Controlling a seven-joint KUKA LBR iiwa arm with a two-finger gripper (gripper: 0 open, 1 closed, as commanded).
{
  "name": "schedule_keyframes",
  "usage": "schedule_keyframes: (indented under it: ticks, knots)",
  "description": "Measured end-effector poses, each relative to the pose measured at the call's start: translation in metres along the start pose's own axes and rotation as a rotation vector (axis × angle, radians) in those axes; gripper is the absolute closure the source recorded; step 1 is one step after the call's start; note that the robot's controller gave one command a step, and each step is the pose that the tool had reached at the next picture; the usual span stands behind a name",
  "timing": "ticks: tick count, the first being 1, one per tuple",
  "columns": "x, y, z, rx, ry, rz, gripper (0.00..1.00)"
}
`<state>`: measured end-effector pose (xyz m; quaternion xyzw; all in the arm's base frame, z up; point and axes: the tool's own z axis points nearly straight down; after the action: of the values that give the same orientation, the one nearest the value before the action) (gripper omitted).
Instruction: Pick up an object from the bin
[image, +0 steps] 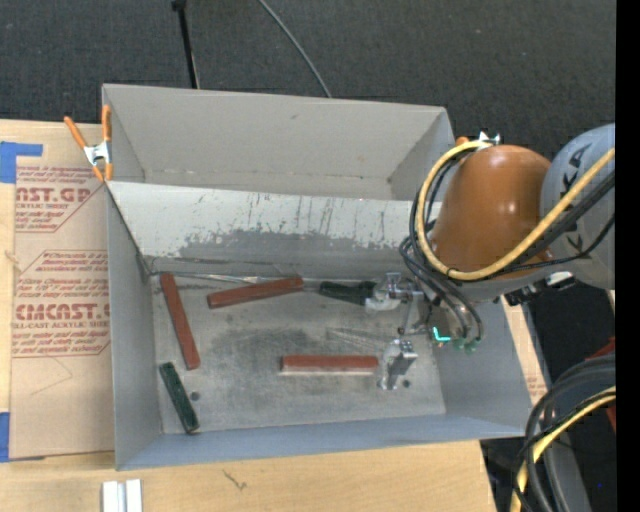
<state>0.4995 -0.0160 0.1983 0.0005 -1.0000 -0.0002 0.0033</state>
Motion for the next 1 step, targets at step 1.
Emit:
schedule_keyframes:
  ticks: [1]
  knots:
    - [-0.0017,-0.0001,-0.0032,0.0,-0.007,0.0,0.0]
